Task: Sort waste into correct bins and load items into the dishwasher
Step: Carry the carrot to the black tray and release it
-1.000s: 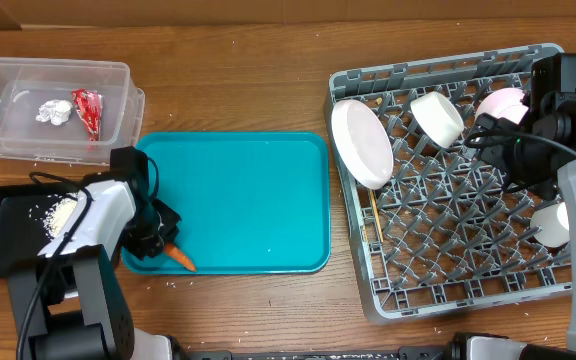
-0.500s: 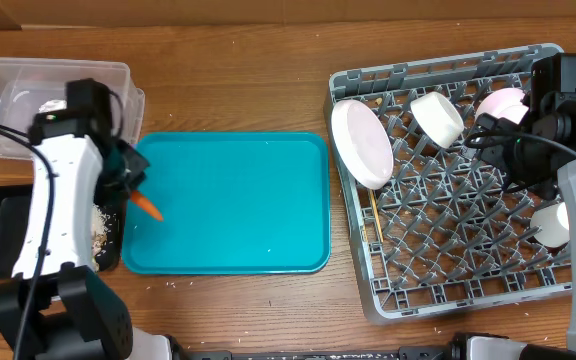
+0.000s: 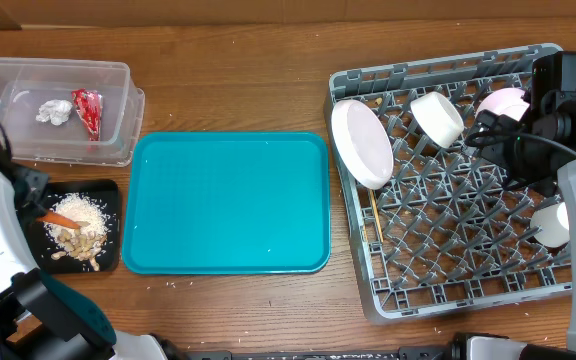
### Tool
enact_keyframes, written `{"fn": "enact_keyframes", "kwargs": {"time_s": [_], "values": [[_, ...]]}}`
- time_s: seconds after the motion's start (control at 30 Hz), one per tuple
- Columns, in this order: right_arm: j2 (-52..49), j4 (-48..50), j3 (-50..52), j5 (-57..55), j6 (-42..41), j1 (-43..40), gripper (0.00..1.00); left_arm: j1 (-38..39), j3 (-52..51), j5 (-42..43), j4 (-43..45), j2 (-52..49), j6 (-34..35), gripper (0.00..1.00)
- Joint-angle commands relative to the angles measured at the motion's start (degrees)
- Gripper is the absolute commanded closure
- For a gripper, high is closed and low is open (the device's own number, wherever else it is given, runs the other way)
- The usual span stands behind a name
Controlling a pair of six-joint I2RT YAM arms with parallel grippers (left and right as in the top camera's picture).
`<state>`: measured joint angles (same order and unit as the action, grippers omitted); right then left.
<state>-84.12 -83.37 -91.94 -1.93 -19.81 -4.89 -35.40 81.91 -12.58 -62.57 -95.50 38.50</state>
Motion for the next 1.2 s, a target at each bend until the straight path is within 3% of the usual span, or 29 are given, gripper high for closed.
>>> {"fn": "enact_keyframes", "kwargs": {"time_s": [0.0, 0.37, 0.83, 0.87, 0.97, 1.07, 1.17], "values": [[0.2, 0.8, -0.3, -0.5, 0.2, -0.1, 0.0, -2.5, -0.7, -2.7, 2.5, -0.7, -1.3, 0.96], [0.2, 1.8, -0.3, -0.5, 0.2, -0.1, 0.0, -4.0, -1.3, -4.7, 9.1, -11.4, -2.8, 0.96], [0.2, 3.2, -0.3, -0.6, 0.2, -0.1, 0.0, -4.0, -1.3, -4.3, 11.0, -24.0, -3.9, 0.95], [0.2, 3.2, -0.3, -0.6, 0.2, -0.1, 0.0, -4.0, -1.3, -4.3, 11.0, -24.1, -3.9, 0.91], [0.2, 3.8, -0.3, -0.6, 0.1, -0.1, 0.0, -4.0, -1.3, -4.3, 11.0, -24.2, -3.9, 0.65], [0.2, 4.5, -0.3, -0.5, 0.1, -0.1, 0.0, -4.0, -1.2, -4.3, 11.0, -24.2, -5.0, 0.49], [0.2, 4.8, -0.3, -0.5, 0.1, -0.1, 0.0, -4.0, -1.0, -4.3, 10.5, -24.0, -5.9, 0.39]]}}
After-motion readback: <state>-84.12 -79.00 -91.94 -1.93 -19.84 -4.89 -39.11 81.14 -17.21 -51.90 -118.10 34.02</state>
